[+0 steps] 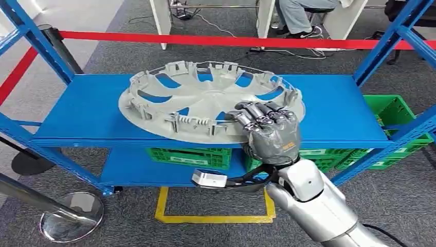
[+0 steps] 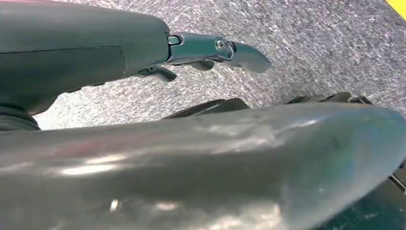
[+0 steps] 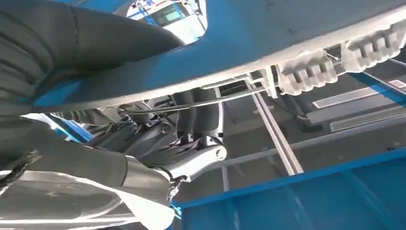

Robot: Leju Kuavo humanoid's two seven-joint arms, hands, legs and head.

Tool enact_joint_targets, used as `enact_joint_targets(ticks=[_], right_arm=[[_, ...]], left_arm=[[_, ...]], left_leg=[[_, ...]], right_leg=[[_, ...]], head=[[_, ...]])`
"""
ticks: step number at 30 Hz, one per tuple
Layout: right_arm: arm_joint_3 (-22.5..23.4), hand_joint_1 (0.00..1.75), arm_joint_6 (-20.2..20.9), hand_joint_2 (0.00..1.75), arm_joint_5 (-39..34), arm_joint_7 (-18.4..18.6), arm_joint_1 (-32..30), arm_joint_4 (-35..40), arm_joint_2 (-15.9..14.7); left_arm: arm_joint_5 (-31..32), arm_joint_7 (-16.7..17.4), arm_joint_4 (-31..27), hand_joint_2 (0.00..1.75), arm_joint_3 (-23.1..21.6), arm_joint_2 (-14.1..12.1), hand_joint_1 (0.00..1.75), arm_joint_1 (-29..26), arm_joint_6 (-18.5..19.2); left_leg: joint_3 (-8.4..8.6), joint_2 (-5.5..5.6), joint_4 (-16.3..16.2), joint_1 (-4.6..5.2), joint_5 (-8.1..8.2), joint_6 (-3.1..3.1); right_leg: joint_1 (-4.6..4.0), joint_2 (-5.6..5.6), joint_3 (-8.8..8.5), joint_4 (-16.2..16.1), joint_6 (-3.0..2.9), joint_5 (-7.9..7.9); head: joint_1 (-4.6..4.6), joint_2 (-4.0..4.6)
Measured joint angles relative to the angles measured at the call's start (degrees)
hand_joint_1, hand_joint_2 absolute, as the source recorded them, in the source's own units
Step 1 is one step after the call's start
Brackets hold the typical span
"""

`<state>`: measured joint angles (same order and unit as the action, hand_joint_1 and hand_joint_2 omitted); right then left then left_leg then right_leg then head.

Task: Take the parts from the cabinet and place them on the table.

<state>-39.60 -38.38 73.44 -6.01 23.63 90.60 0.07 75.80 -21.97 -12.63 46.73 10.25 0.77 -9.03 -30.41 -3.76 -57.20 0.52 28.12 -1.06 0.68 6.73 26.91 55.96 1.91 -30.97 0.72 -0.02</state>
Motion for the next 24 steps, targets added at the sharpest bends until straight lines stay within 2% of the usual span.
enact_joint_targets(ticks=[13,20,23,24], right_arm=[[0.4,1.75,0.0,1.75,-0.6,-0.3,-0.3,-0.2,0.0],[0.4,1.75,0.0,1.75,-1.5,-0.3,-0.3,-0.7,0.0],[0.3,1.75,0.0,1.75,-1.7,-0.3,-0.2,-0.7,0.0],[0.3,1.75,0.0,1.75,-1.7,-0.3,-0.1,-0.7,0.1]], left_arm=[[-0.4,1.4,-0.5,0.00,0.0,0.0,0.00,-0.1,0.3],[-0.8,1.5,-0.7,0.00,0.1,-0.1,0.00,-0.1,0.5],[-0.8,1.7,-0.8,0.00,0.1,-0.2,0.00,-0.2,0.6],[-0.7,1.8,-0.8,0.00,0.1,-0.2,0.00,-0.2,0.6]], left_leg=[[-0.01,0.00,0.0,0.15,0.02,-0.02],[-0.19,0.00,-0.2,0.56,0.18,-0.29],[-0.48,0.25,-0.2,0.86,-0.12,-0.92],[-0.54,0.60,0.3,0.55,-0.54,-1.51]], right_leg=[[0.09,0.02,0.01,0.0,0.09,0.06],[0.48,0.08,0.11,-0.1,0.44,0.23],[0.61,0.56,0.06,-0.3,1.19,0.73],[0.58,0.80,0.03,-0.3,1.29,0.72]], head=[[0.00,0.00],[0.02,0.00],[0.07,0.00],[0.02,0.00]])
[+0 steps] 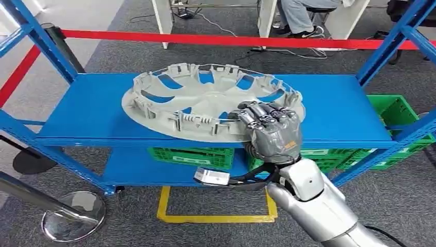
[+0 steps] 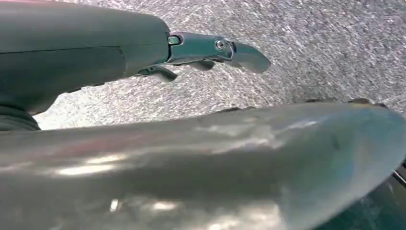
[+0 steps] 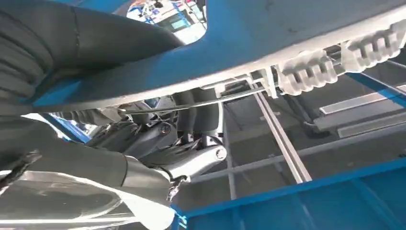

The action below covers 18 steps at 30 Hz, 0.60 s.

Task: Take the parts from the cabinet and place them on the table.

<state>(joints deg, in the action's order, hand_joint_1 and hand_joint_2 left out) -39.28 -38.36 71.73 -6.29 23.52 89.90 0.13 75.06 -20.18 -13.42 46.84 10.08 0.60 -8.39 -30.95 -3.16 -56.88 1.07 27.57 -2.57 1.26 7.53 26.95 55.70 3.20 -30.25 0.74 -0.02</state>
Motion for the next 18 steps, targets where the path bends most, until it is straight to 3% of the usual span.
enact_joint_targets(ticks=[2,3,5,6,7,10,11,12,15,16,17,18], right_arm=[[0.1,1.75,0.0,1.75,-0.1,0.1,0.1,-0.1,0.0],[0.1,1.75,-0.1,1.75,-0.1,0.1,0.1,-0.2,0.0],[0.1,1.75,-0.2,1.75,-0.3,0.1,-0.1,-0.5,-0.1],[0.0,1.75,-0.1,1.75,-0.2,0.1,-0.3,-0.5,-0.1],[0.1,1.75,-0.1,1.75,-0.2,0.1,-0.6,-0.6,-0.1],[0.1,1.75,-0.1,1.75,-0.2,0.1,-0.5,-0.6,-0.1],[0.1,1.75,-0.1,1.75,-0.2,0.1,-0.5,-0.6,-0.1],[0.1,1.75,-0.1,1.75,-0.1,0.1,-0.4,-0.5,-0.1],[0.1,1.75,-0.1,1.75,-0.1,0.1,-0.4,-0.5,-0.1],[0.1,1.75,-0.1,1.75,-0.1,0.2,-0.4,-0.5,-0.1],[0.1,1.75,-0.1,1.75,-0.1,0.2,-0.4,-0.5,-0.1],[0.1,1.75,-0.1,1.75,-0.1,0.2,-0.2,-0.5,-0.1]], left_arm=[[0.0,0.1,-0.1,0.00,0.0,0.0,0.00,0.1,0.0],[0.0,0.1,-0.2,0.00,0.0,0.0,0.00,0.2,0.0],[0.0,0.2,-0.2,0.00,0.0,0.1,0.00,0.4,0.0],[0.0,0.2,-0.2,0.00,0.0,0.1,0.00,0.4,0.0],[0.0,0.4,-0.2,0.00,0.0,0.1,0.00,0.4,0.0],[0.0,0.5,-0.3,0.00,0.0,0.2,0.00,0.5,0.1],[0.0,0.5,-0.3,0.00,0.0,0.2,0.00,0.5,0.1],[0.0,0.6,-0.3,0.00,0.0,0.2,0.00,0.7,0.1],[0.1,0.6,-0.3,0.00,0.0,0.2,0.00,0.7,0.1],[0.1,0.6,-0.3,0.00,0.0,0.2,0.00,0.7,0.1],[0.1,0.6,-0.4,0.00,0.0,0.2,0.00,0.7,0.1],[0.1,0.6,-0.4,0.00,0.0,0.2,0.00,0.7,0.1]], left_leg=[[-0.05,0.39,0.5,-0.46,-0.58,-0.48],[-0.35,0.64,0.5,-0.46,-0.73,-0.71],[-0.73,1.40,0.4,-0.32,-0.97,-0.76],[-0.78,1.76,0.4,-0.30,-1.01,-0.72],[-0.74,2.11,0.3,-0.30,-1.05,-0.66],[-0.72,2.93,-0.2,-0.36,-0.89,-0.31],[-1.15,3.10,-0.3,-0.21,-0.97,0.19],[-1.59,3.27,-0.7,-0.21,-1.30,0.68],[-2.24,3.34,-0.8,-0.28,-2.01,1.78],[-2.73,3.36,-1.2,-0.40,-1.26,2.06],[-3.23,3.31,-2.5,-0.42,0.52,2.60],[-4.57,3.32,-6.3,-0.64,3.43,3.03]], right_leg=[[0.22,-4.95,1.90,2.9,-0.13,-3.21],[0.20,-6.34,3.97,7.5,-0.13,-5.53],[0.15,-7.37,8.86,17.3,-0.02,-8.78],[0.11,-7.41,10.02,19.1,-0.02,-8.43],[0.12,-7.40,9.86,18.3,-0.07,-6.63],[0.20,-7.38,4.65,4.7,-0.63,2.14],[0.06,-7.47,3.41,3.6,-0.80,0.99],[-0.19,-7.50,3.28,3.0,-0.99,1.60],[-0.20,-7.53,3.92,2.4,-1.22,1.50],[0.37,-7.37,4.08,1.9,-1.84,1.89],[0.31,-7.37,4.45,1.9,-2.39,2.20],[0.28,-7.32,5.03,1.9,-2.94,2.53]], head=[[-0.15,0.00],[-0.42,0.00],[-0.44,0.00],[-0.44,0.00],[-0.46,0.00],[-0.50,0.00],[-0.41,0.00],[-0.46,-0.02],[-0.24,0.00],[-0.26,0.00],[-0.04,0.00],[0.17,0.00]])
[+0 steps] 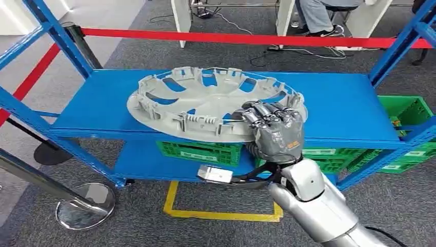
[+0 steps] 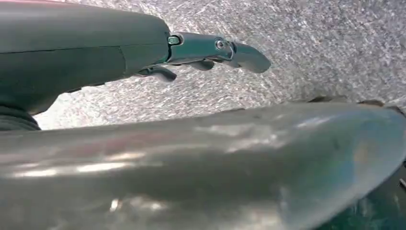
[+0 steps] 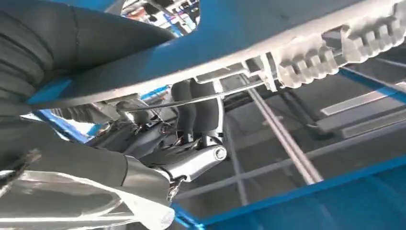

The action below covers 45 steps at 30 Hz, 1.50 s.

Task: Take the parts from the cabinet and place them on the table.

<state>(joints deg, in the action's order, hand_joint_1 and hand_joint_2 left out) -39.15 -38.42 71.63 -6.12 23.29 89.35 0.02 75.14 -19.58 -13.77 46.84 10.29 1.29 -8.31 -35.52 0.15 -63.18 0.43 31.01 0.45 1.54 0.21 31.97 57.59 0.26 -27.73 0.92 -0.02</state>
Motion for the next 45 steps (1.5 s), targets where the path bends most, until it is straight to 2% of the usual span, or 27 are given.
enact_joint_targets(ticks=[2,4,5,7,8,9,11,14,16,18,19,21,23,25,27,29,30,31,33,34,36,37,38,39,40,44,45], right_arm=[[0.0,1.75,0.0,1.75,0.0,0.0,-0.1,-0.1,0.0],[0.0,1.75,-0.1,1.75,-0.1,0.0,-0.2,-0.3,0.0],[0.0,1.75,-0.1,1.75,-0.2,0.0,-0.2,-0.4,0.0],[0.0,1.75,-0.1,1.75,-0.6,0.0,-0.3,-0.5,0.0],[0.0,1.75,-0.1,1.75,-0.6,0.0,-0.2,-0.5,0.0],[0.1,1.75,0.0,1.75,-0.9,0.1,-0.2,-0.5,0.0],[0.2,1.75,0.1,1.75,-1.2,0.2,-0.2,-0.5,0.0],[0.4,1.75,0.3,1.75,-2.2,0.3,-0.3,-0.6,0.0],[0.6,1.75,0.5,1.75,-2.7,0.4,-0.2,-0.7,0.0],[0.7,1.75,1.1,1.75,-2.6,0.4,-0.2,-0.7,0.0],[0.8,1.75,1.5,1.75,-2.6,0.6,-0.3,-0.9,0.0],[0.8,1.75,2.0,1.75,-2.5,0.9,-0.4,-1.3,0.0],[0.7,1.75,2.8,1.75,-2.5,1.2,-0.2,-1.6,0.0],[0.7,1.75,3.5,1.75,-2.5,1.4,0.6,-1.7,0.4],[0.5,1.75,4.1,1.75,-2.6,1.4,1.1,-2.0,0.5],[0.4,1.75,4.4,1.75,-2.6,1.6,1.2,-2.4,0.7],[0.3,1.75,4.6,1.75,-2.6,1.6,1.4,-2.7,0.7],[0.2,1.75,4.7,1.75,-2.6,1.6,1.6,-3.0,0.7],[0.1,1.75,4.7,1.75,-2.8,1.6,1.6,-3.4,0.8],[0.1,1.75,4.7,1.75,-2.8,1.7,1.6,-3.7,0.8],[0.0,1.75,4.9,1.75,-2.7,2.0,1.6,-4.2,0.8],[0.0,1.75,5.1,1.75,-2.6,2.1,1.7,-4.2,0.8],[0.0,1.75,5.3,1.75,-2.5,2.3,1.8,-4.4,0.8],[0.0,1.75,5.3,1.75,-2.4,2.4,1.8,-4.5,0.8],[0.0,1.75,5.3,1.75,-2.2,2.5,1.8,-4.5,0.8],[0.2,1.75,5.1,1.75,-1.6,2.7,2.1,-5.0,0.8],[0.4,1.75,5.1,1.75,-1.4,2.8,2.1,-5.2,0.7]], left_arm=[[0.0,0.0,0.0,0.00,0.0,0.0,0.00,0.0,0.0],[0.0,0.0,0.0,0.00,0.0,0.0,0.00,-0.1,0.0],[0.0,0.0,0.0,0.00,0.0,0.0,0.00,-0.1,0.0],[0.0,0.0,0.0,0.00,0.0,-0.1,0.00,0.0,0.0],[0.0,0.0,0.0,0.00,0.0,-0.1,0.00,0.1,-0.1],[0.0,0.0,0.0,0.00,0.0,-0.1,0.00,0.1,-0.1],[0.0,0.0,0.0,0.00,0.0,-0.1,0.00,0.1,-0.2],[0.0,0.0,0.0,0.00,0.0,-0.1,0.00,0.0,-0.3],[0.0,0.0,0.0,0.00,0.0,-0.1,0.00,0.3,-0.3],[0.1,0.0,0.0,0.00,0.0,-0.1,0.00,0.2,-0.2],[0.3,-0.3,0.0,0.00,0.0,-0.2,0.00,0.1,0.3],[0.5,-1.2,0.0,0.00,0.0,-0.8,0.00,0.0,1.1],[0.4,-1.8,0.0,0.00,0.0,-1.6,0.00,0.0,1.6],[0.4,-2.0,0.0,0.00,0.0,-2.0,0.00,0.2,1.7],[0.4,-2.0,0.0,0.00,0.0,-2.4,0.00,0.4,1.7],[0.4,-2.0,0.1,0.00,0.0,-2.8,0.00,0.3,1.8],[0.4,-2.0,0.1,0.00,0.0,-3.3,0.00,0.3,1.8],[0.4,-2.0,0.1,0.00,0.0,-3.3,0.00,0.2,1.8],[0.4,-2.0,0.2,0.00,0.0,-3.5,0.00,0.2,1.8],[0.4,-2.0,0.2,0.00,0.0,-3.6,0.00,0.3,1.9],[0.4,-2.0,0.2,0.00,0.0,-3.8,0.00,0.4,1.9],[0.4,-2.0,0.2,0.00,0.0,-3.9,0.00,0.5,1.9],[0.5,-1.9,0.2,0.00,-0.1,-4.0,0.00,0.6,2.0],[0.5,-1.8,0.2,0.00,-0.1,-4.1,0.00,0.8,2.0],[0.5,-1.8,0.2,0.00,-0.1,-4.2,0.00,1.0,2.0],[0.6,-1.6,0.3,0.00,-0.2,-4.3,0.00,1.0,2.2],[0.7,-1.6,0.4,0.00,-0.2,-4.2,0.00,1.1,2.2]], left_leg=[[-3.05,0.00,-8.9,-0.46,4.60,0.60],[-3.14,-0.01,-11.6,-0.74,4.90,0.85],[-1.73,-0.01,-9.6,-0.84,3.19,0.90],[4.10,-0.02,0.0,-0.96,-1.25,0.75],[6.91,-0.02,5.1,-0.98,-1.30,0.56],[7.79,0.04,6.8,-0.66,-0.57,0.39],[6.98,0.17,6.5,-0.47,-1.21,-0.14],[6.39,-0.06,7.3,-0.66,-3.00,-1.60],[4.80,-0.14,7.4,-0.58,-4.49,-2.41],[3.14,-0.14,7.4,-0.24,-5.68,-2.70],[2.34,-0.15,7.3,-0.08,-6.24,-2.72],[0.96,-0.14,7.3,0.16,-7.34,-2.67],[-0.21,0.00,7.3,0.35,-8.43,-2.47],[-1.04,0.09,6.7,0.67,-9.24,-1.98],[-1.65,-0.03,6.8,0.43,-10.57,-1.38],[-1.96,0.15,7.0,0.56,-11.65,-0.69],[-2.74,0.15,6.2,0.29,-9.58,-0.30],[-3.81,0.14,3.2,0.10,-5.69,0.16],[-6.14,0.09,-6.1,-0.41,1.03,0.91],[-6.70,0.08,-9.9,-0.52,2.23,1.11],[-4.76,0.07,-10.9,-0.68,-0.28,1.27],[-2.82,0.06,-8.8,-0.72,-2.01,1.21],[0.93,0.06,-3.9,-0.71,-3.54,0.94],[4.82,0.08,1.3,-0.68,-3.30,0.64],[7.93,0.10,6.3,-0.43,-1.04,0.29],[7.18,0.17,7.5,-0.13,-2.15,-1.29],[6.83,-0.29,7.7,-0.43,-2.92,-1.77]], right_leg=[[-0.14,0.10,1.03,0.1,-0.41,0.68],[-0.18,0.18,2.02,0.1,-0.34,1.44],[-0.18,0.18,2.53,0.2,-0.27,1.79],[-0.12,0.17,3.42,0.5,0.09,2.37],[-0.13,0.18,3.67,0.6,0.43,2.69],[-0.38,0.17,4.06,0.6,0.87,3.10],[-0.25,0.22,4.12,0.5,1.62,3.98],[-0.05,-0.35,4.50,0.1,2.67,4.61],[-0.41,-0.33,6.79,4.8,2.90,-1.16],[-0.45,-0.34,9.49,14.6,2.90,-6.80],[-0.46,-0.33,10.24,18.1,2.85,-7.97],[-0.53,-0.31,7.64,16.9,2.45,-6.11],[-0.87,-0.29,0.62,6.9,1.54,-2.52],[-1.41,-0.22,-5.67,-1.6,0.82,-3.38],[-1.62,-0.33,-4.92,-1.8,0.61,-3.19],[-1.41,-0.08,-3.53,-2.1,-0.34,-1.96],[-1.24,0.22,-3.63,-2.1,-0.80,-1.29],[-1.19,0.26,-2.54,-2.1,-1.36,-0.63],[-1.26,0.32,-0.62,-2.0,-1.35,0.91],[-1.28,0.33,0.36,-1.9,-1.25,1.58],[-1.27,0.46,2.50,-1.3,-1.10,2.75],[-1.28,0.47,3.39,-1.0,-1.04,3.15],[-1.28,0.45,4.44,-0.6,-0.91,3.78],[-1.29,0.43,4.92,-0.4,-0.76,4.25],[-1.56,0.42,5.43,-0.2,-0.37,4.66],[-1.37,0.51,5.69,-0.8,1.05,6.82],[-1.23,0.09,6.16,-0.2,1.29,5.37]], head=[[0.04,0.00],[0.04,0.00],[0.07,0.00],[0.07,0.00],[0.09,-0.02],[-0.02,0.00],[0.11,0.00],[0.04,0.00],[-0.42,0.00],[-0.57,0.00],[-0.59,-0.02],[-0.59,0.00],[-0.55,0.00],[-0.68,-0.02],[-0.57,0.00],[-0.52,0.00],[-0.50,0.00],[-0.04,0.00],[-0.04,0.00],[0.02,0.00],[0.04,0.00],[0.00,0.00],[0.04,0.00],[0.04,-0.02],[0.07,0.00],[0.09,0.00],[0.20,0.00]])
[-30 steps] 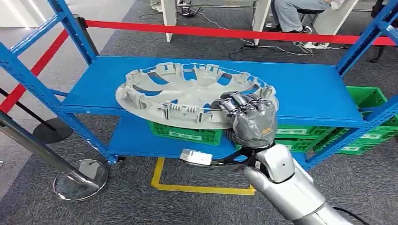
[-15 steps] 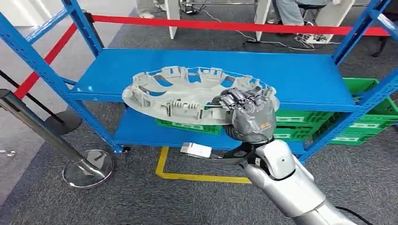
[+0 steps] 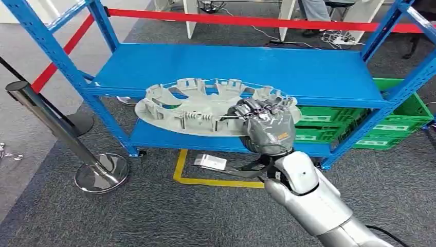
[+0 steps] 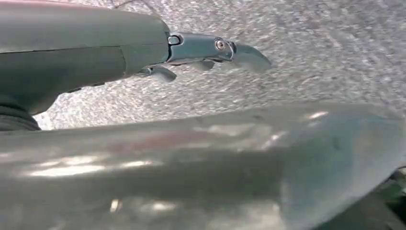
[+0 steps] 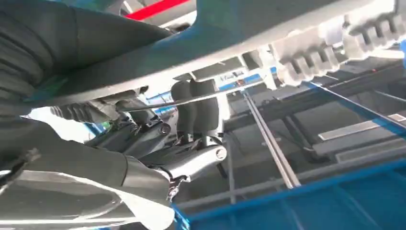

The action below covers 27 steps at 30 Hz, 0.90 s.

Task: Take the parts from the cabinet and place them on the table.

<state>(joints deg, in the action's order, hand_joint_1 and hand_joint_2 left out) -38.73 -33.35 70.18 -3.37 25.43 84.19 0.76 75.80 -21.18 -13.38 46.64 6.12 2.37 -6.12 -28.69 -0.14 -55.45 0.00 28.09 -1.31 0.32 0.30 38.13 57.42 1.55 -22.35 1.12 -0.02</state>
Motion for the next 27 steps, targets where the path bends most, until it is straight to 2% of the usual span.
enact_joint_targets(ticks=[1,2,3,4,5,6,7,8,9,10,11,13,14,15,16,17,18,19,20,21,22,24,25,26,27], right_arm=[[0.0,1.75,0.0,1.75,0.2,0.2,0.1,-0.2,0.0],[0.1,1.75,0.0,1.75,0.3,0.2,0.1,-0.2,0.0],[0.1,1.75,0.0,1.75,0.4,0.3,0.1,-0.3,0.0],[0.1,1.75,0.0,1.75,0.6,0.3,0.1,-0.3,0.0],[0.1,1.75,0.0,1.75,0.8,0.4,0.1,-0.4,-0.1],[0.1,1.75,0.0,1.75,0.9,0.4,0.1,-0.6,-0.1],[0.1,1.75,0.0,1.75,1.1,0.5,0.0,-0.7,-0.2],[0.1,1.75,0.0,1.75,1.1,0.5,0.0,-0.8,-0.2],[0.2,1.75,-0.1,1.75,1.2,0.5,0.1,-0.8,-0.2],[0.3,1.75,-0.1,1.75,1.3,0.6,0.2,-0.8,-0.2],[0.4,1.75,-0.2,1.75,1.6,0.6,0.2,-0.7,-0.2],[0.5,1.75,-0.6,1.75,2.0,0.7,0.0,-0.9,-0.2],[0.6,1.75,-0.9,1.75,2.1,0.8,0.0,-0.9,-0.2],[0.7,1.75,-1.2,1.75,2.3,0.8,0.0,-0.9,-0.2],[0.7,1.75,-1.6,1.75,2.3,0.8,0.0,-0.9,-0.2],[0.7,1.75,-2.1,1.75,2.4,0.8,0.0,-0.9,-0.2],[0.8,1.75,-2.3,1.75,2.5,0.8,0.0,-0.9,-0.2],[0.8,1.75,-2.4,1.75,2.6,0.8,0.0,-0.9,-0.2],[0.9,1.75,-2.4,1.75,2.6,0.8,0.0,-0.9,-0.2],[0.9,1.75,-2.4,1.75,2.7,0.8,0.0,-0.9,-0.2],[0.9,1.75,-2.4,1.75,2.7,0.8,0.0,-0.9,-0.2],[0.9,1.75,-2.4,1.75,2.8,0.8,0.0,-0.9,-0.2],[1.0,1.75,-2.4,1.75,2.8,0.8,-0.1,-0.9,-0.2],[1.1,1.75,-2.4,1.75,2.9,0.8,0.0,-0.9,-0.2],[1.1,1.75,-2.5,1.75,2.9,0.8,0.0,-0.9,-0.2]], left_arm=[[0.0,0.0,0.0,0.00,0.0,-0.2,0.00,0.0,0.0],[0.0,0.1,0.0,0.00,0.0,-0.2,0.00,0.1,0.1],[0.0,0.2,0.0,0.00,0.0,-0.2,0.00,0.2,0.2],[0.0,0.3,0.0,0.00,0.0,-0.2,0.00,0.2,0.2],[0.1,0.4,0.0,0.00,-0.1,-0.2,0.00,0.2,0.2],[0.2,0.4,0.1,0.00,-0.1,-0.3,0.00,0.2,0.3],[0.4,0.4,0.2,0.00,-0.1,-0.3,0.00,0.2,0.3],[0.5,0.4,0.2,0.00,-0.2,-0.2,0.00,0.2,0.3],[0.6,0.5,0.2,0.00,-0.2,-0.2,0.00,0.3,0.3],[0.6,0.5,0.2,0.00,-0.4,-0.2,0.00,0.3,0.3],[0.7,0.6,0.2,0.00,-0.5,-0.2,0.00,0.4,0.3],[0.8,0.9,0.3,0.00,-0.6,-0.2,0.00,0.6,0.4],[0.8,0.9,0.3,0.00,-0.7,-0.2,0.00,0.6,0.4],[1.0,0.9,0.3,0.00,-0.8,-0.3,0.00,0.6,0.4],[1.0,1.0,0.3,0.00,-0.9,-0.3,0.00,0.6,0.4],[1.0,1.0,0.3,0.00,-0.9,-0.3,0.00,0.6,0.5],[1.0,1.1,0.3,0.00,-1.0,-0.3,0.00,0.7,0.5],[1.0,1.1,0.3,0.00,-1.0,-0.2,0.00,0.7,0.5],[1.1,1.2,0.4,0.00,-1.1,-0.2,0.00,0.8,0.6],[1.1,1.4,0.4,0.00,-1.2,-0.1,0.00,0.8,0.6],[1.1,1.4,0.4,0.00,-1.3,-0.2,0.00,0.8,0.6],[1.1,1.5,0.4,0.00,-1.5,-0.3,0.00,0.9,0.5],[1.1,1.5,0.4,0.00,-1.5,-0.4,0.00,1.0,0.5],[1.1,1.5,0.4,0.00,-1.5,-0.4,0.00,1.0,0.5],[1.1,1.5,0.4,0.00,-1.5,-0.4,0.00,1.0,0.5]], left_leg=[[-0.81,0.02,0.0,-0.01,-0.61,-0.55],[-1.64,0.03,-0.1,0.02,-1.29,-0.80],[-2.54,0.02,-0.1,0.11,-1.99,-0.87],[-3.43,0.02,-0.2,0.19,-2.61,-0.85],[-4.32,0.01,-0.3,0.26,-3.25,-0.77],[-5.17,-0.01,-0.4,0.27,-3.82,-0.69],[-5.93,-0.01,-0.5,0.28,-4.29,-0.59],[-6.64,-0.01,-0.7,0.27,-4.76,-0.43],[-7.09,0.03,-0.9,0.27,-5.11,-0.20],[-7.73,0.05,-1.1,0.56,-5.47,0.10],[-8.07,0.01,-1.3,0.58,-6.12,0.35],[-8.44,0.00,-1.0,0.37,-7.30,0.85],[-8.59,0.08,-0.9,0.47,-7.62,1.21],[-9.03,0.20,-1.3,0.29,-6.54,1.57],[-9.57,0.20,-3.0,0.29,-3.97,1.98],[-10.58,0.20,-6.7,0.10,-0.76,2.27],[-11.86,0.20,-11.5,-0.06,2.40,2.58],[-12.70,0.20,-15.4,-0.19,4.43,2.78],[-12.96,0.19,-18.8,-0.33,5.29,2.94],[-12.11,0.19,-18.8,-0.41,4.46,2.98],[-10.10,0.19,-16.5,-0.43,2.74,2.90],[-3.93,0.21,-7.4,-0.39,-0.45,2.33],[-1.65,0.29,-3.3,-0.26,0.60,1.85],[-0.80,0.33,-1.6,0.04,0.79,1.69],[-1.04,0.32,-1.4,0.14,0.61,1.63]], right_leg=[[-0.03,-0.08,1.34,2.2,0.15,-3.39],[0.08,-0.11,2.34,6.3,0.36,-7.28],[0.10,-0.12,3.49,11.2,0.49,-10.28],[0.11,-0.12,4.27,15.1,0.65,-11.91],[0.11,-0.12,4.21,17.4,0.73,-11.80],[0.11,-0.12,2.92,17.1,0.72,-10.23],[0.11,-0.11,0.66,14.6,0.60,-8.22],[0.11,-0.11,-2.73,10.1,0.43,-6.47],[0.11,-0.12,-6.44,4.9,0.21,-5.87],[-0.06,-0.17,-9.50,0.3,0.07,-7.81],[-0.13,-0.25,-10.55,-2.0,-0.09,-8.26],[-0.35,-0.36,-9.56,-1.4,-0.32,-7.52],[-0.30,-0.33,-9.24,-1.4,-0.87,-7.08],[0.18,-0.01,-8.96,-1.7,-1.46,-6.44],[0.16,-0.03,-8.46,-1.6,-2.01,-6.03],[0.15,0.01,-7.90,-1.6,-2.40,-5.57],[0.13,0.04,-7.24,-1.4,-2.43,-5.09],[0.10,0.07,-6.66,-1.3,-2.44,-4.73],[0.09,0.10,-5.75,-1.0,-2.40,-4.25],[0.09,0.10,-5.00,-0.7,-2.31,-3.94],[0.09,0.08,-4.20,-0.4,-2.22,-3.62],[0.08,-0.03,-3.18,0.3,-1.91,-3.21],[0.09,0.02,-2.72,0.4,-1.64,-2.99],[-0.09,0.10,-2.27,0.5,-1.22,-2.61],[0.03,0.15,-2.03,0.5,-0.76,-1.95]], head=[[-0.44,0.00],[-0.55,-0.02],[-0.53,0.00],[-0.50,-0.02],[-0.50,0.00],[-0.50,-0.02],[-0.50,0.00],[-0.53,0.00],[-0.53,-0.02],[-0.54,0.00],[-0.39,-0.02],[-0.50,-0.02],[-0.39,0.00],[-0.57,0.00],[-0.24,0.00],[-0.02,0.00],[-0.05,-0.02],[-0.04,0.00],[-0.07,0.00],[-0.04,0.00],[-0.02,0.00],[-0.02,0.00],[-0.04,0.00],[-0.24,0.00],[-0.04,0.00]])
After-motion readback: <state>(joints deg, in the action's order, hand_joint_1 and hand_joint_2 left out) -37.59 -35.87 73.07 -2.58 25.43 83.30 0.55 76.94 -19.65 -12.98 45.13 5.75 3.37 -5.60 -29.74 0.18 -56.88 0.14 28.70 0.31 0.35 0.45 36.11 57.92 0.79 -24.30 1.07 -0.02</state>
